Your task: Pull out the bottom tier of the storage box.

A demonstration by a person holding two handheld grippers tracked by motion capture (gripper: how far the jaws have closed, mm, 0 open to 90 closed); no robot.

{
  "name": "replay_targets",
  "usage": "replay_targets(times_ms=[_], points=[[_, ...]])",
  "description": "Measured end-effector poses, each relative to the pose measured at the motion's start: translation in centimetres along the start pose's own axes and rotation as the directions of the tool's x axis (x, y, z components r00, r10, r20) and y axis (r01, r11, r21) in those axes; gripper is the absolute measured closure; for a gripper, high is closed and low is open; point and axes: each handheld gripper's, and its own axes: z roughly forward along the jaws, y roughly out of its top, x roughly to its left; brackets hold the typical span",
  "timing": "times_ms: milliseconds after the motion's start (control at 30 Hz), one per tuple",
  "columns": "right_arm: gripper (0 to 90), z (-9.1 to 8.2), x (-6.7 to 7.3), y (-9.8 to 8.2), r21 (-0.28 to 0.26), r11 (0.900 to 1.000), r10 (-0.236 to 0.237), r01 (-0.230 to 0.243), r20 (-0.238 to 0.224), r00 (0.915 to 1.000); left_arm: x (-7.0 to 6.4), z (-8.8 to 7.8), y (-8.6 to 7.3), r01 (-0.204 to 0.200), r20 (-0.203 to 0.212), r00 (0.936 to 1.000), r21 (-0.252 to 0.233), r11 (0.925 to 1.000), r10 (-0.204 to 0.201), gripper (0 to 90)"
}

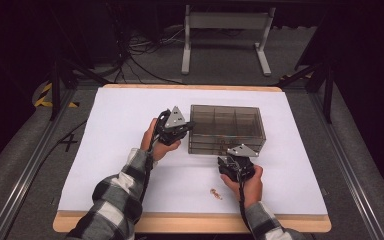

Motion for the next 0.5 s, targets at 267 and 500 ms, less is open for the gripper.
replay_targets(times_ms=[267, 500], points=[[52.2, 0.5, 0.0, 0.5, 0.038, 0.997, 0.071, -0.073, 0.047, 0.9964, 0.0, 0.0, -0.1, -0.003, -0.004, 1.0, -0.011, 0.9999, 0.003, 90.0], [49.9, 1.0, 1.0, 0.6, 0.04, 0.992, 0.118, -0.122, 0.089, 0.989, -0.1, 0.1, -0.4, 0.001, -0.019, 0.9998, -0.031, 0.9995, -0.001, 90.0]])
